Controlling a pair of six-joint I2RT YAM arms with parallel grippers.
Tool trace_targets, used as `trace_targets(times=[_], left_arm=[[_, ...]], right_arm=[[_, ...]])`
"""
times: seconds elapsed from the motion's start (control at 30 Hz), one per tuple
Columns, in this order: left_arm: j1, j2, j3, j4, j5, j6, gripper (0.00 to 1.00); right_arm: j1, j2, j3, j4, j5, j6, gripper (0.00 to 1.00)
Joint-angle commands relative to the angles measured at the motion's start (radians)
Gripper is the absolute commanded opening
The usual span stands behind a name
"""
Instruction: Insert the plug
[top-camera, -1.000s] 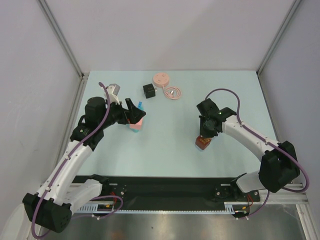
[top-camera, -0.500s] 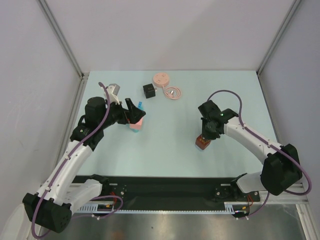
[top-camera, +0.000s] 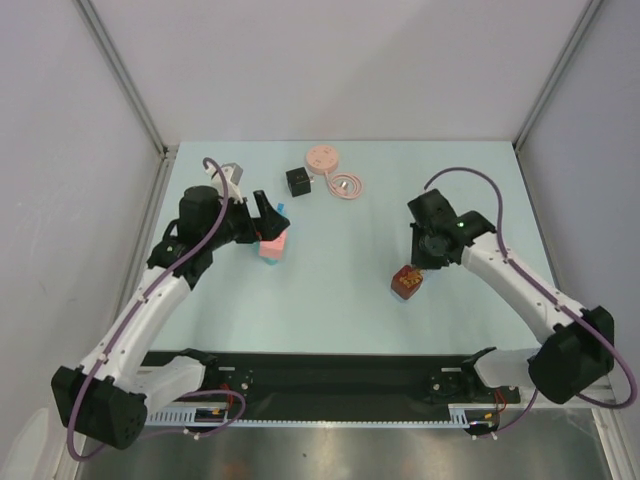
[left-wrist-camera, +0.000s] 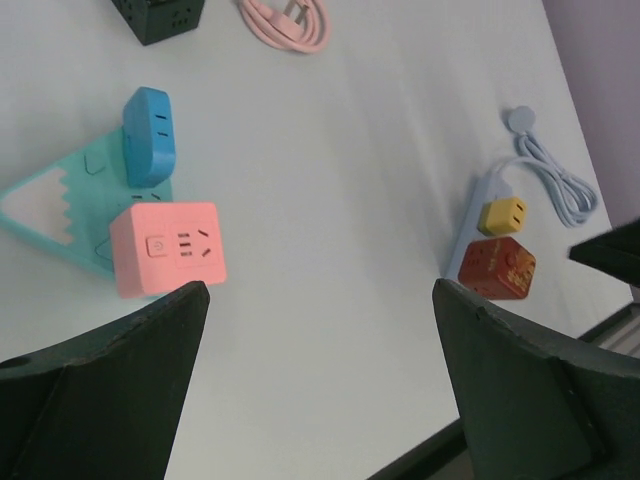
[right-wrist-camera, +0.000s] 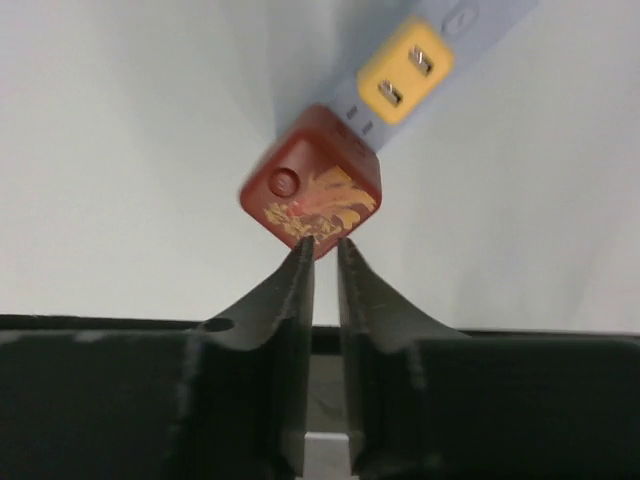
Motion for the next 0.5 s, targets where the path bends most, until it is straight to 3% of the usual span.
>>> trace_targets(times=[0.0,0.1,0.23,0.47], left_arm=[[0.021,0.081,0.116,-0.019,-0.079,0.02,1.0],[0.055,0.212,0.217,-0.031,-0.084,0.016,1.0],[0.096,0.406,0.42,-0.052,-0.092,0.016,0.95],[0.107,0.91,0.821,-0.112,-0.207,0.064,0.9]], right_arm=[[-0.012,-0.106,0.117,-0.013,0.04,-0.064,0.22],[-0.014,-0.172,0.058,0.148,0.0,-0.095,0.33],[0.001,-0.134,0.01,0.239,-0.097,-0.116,0.46],[0.086,0.029,-0.074,0.441,-0.223,-0.122,0.52]])
